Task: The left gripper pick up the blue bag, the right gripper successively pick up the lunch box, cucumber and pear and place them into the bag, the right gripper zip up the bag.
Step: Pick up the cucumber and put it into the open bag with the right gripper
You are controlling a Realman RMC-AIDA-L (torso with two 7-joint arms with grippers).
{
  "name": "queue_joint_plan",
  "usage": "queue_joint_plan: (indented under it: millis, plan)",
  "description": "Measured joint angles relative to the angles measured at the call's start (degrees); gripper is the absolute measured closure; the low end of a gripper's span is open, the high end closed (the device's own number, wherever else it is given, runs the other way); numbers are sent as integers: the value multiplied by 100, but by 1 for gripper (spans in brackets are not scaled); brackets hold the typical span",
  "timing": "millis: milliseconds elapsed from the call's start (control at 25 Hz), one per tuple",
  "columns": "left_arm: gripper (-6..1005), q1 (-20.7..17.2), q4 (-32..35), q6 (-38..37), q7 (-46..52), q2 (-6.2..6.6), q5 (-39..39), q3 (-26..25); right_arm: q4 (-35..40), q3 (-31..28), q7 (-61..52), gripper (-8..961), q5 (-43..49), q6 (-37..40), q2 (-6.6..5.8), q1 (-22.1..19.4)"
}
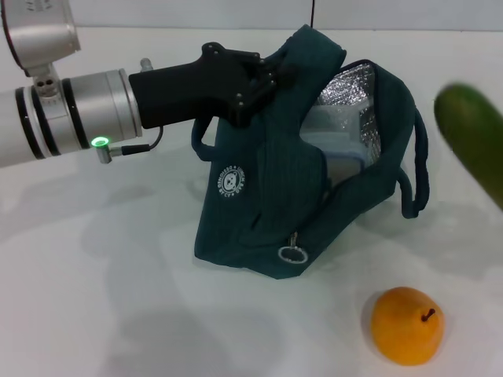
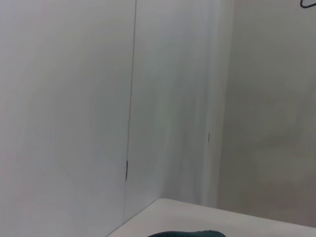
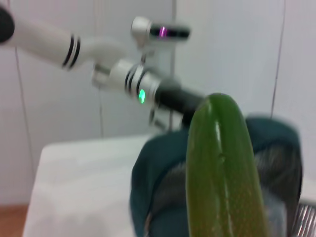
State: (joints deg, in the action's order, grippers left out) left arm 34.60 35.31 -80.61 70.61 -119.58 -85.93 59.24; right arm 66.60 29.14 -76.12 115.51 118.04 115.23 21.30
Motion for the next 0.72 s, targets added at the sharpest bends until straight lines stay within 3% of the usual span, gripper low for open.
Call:
queue_joint_plan:
  millis: [160, 320, 560, 720]
  plan:
    - [925, -18, 2, -12, -28, 3, -27, -1, -430, 45, -40, 329, -1141, -219, 12, 14]
    - [924, -27, 3, -43, -41, 6, -43, 0, -1381, 231, 13, 329, -2012, -445, 16, 224]
    - [923, 18, 3, -58, -46, 2, -49, 28, -3352, 651, 371, 329, -2278, -1351, 16, 1106]
    - [923, 59, 3, -57, -47, -2, -51, 97, -4135, 1085, 522, 329, -2268, -1910, 30, 1624]
